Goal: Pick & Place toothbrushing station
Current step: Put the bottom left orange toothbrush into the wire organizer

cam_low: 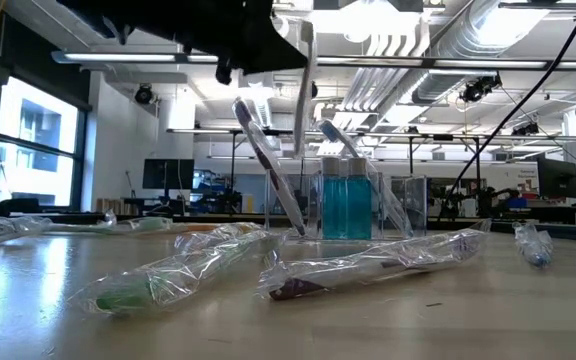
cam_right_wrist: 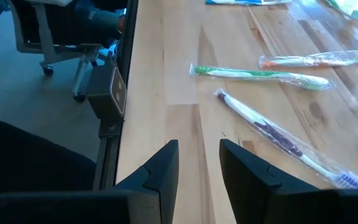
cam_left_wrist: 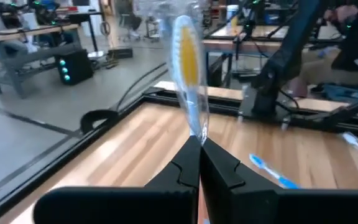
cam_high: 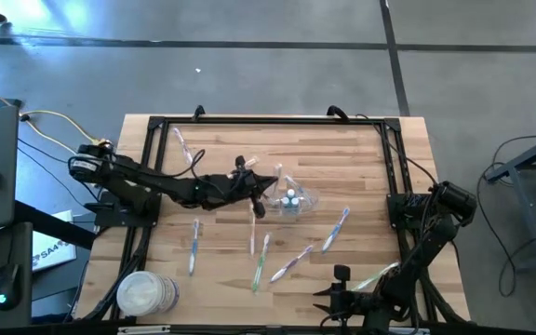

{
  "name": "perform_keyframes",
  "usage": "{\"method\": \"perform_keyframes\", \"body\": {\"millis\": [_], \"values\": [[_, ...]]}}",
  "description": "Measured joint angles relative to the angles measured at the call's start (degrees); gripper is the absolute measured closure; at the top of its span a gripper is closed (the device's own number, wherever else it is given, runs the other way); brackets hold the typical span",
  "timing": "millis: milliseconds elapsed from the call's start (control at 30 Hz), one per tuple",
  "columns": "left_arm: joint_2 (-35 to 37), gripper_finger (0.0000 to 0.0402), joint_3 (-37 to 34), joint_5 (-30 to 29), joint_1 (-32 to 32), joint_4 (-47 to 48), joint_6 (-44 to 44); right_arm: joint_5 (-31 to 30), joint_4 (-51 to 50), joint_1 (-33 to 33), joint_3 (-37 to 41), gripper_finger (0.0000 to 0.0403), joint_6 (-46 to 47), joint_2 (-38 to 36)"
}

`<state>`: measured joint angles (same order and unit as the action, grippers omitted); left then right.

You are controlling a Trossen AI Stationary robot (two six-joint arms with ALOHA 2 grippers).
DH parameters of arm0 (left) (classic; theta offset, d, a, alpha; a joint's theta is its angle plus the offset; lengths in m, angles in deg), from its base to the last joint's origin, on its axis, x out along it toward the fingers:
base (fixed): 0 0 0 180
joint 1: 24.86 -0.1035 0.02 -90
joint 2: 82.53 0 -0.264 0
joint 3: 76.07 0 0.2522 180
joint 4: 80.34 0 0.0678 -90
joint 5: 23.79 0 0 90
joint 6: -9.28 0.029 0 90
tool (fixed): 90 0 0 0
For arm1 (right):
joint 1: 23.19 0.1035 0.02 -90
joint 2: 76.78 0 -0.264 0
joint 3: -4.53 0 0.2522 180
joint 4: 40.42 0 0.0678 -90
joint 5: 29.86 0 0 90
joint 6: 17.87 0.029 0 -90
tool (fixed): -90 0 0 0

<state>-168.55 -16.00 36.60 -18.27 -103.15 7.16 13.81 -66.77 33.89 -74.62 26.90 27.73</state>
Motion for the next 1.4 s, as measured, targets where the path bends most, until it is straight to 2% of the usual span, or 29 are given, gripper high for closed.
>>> {"method": "perform_keyframes", "body": {"millis": [300, 633, 1033, 1233, 1400], "values": [[-5.89, 0.0402, -0.02, 0.57, 0.05, -1.15, 0.33, -0.02, 0.9, -0.13, 0.0, 0.0294, 0.08, 0.0], [-6.92, 0.0402, -0.15, 1.71, -0.98, -0.88, -2.46, 0.0, 1.42, 0.07, 0.0, 0.0294, 0.61, 0.0], [-6.92, 0.0402, -4.07, 3.79, -0.96, -1.41, -5.67, 0.0, 1.51, 0.19, 0.0, 0.0294, 1.48, 0.0], [-6.92, 0.0402, -4.07, 10.38, -0.98, -1.56, -7.18, -0.2, 1.47, 0.13, 0.0, 0.0294, 0.55, 0.0], [-6.92, 0.0402, -4.07, 11.12, -0.96, -2.13, -7.22, -0.2, 1.47, 0.13, 0.0, 0.0294, 0.42, 0.0]]}}
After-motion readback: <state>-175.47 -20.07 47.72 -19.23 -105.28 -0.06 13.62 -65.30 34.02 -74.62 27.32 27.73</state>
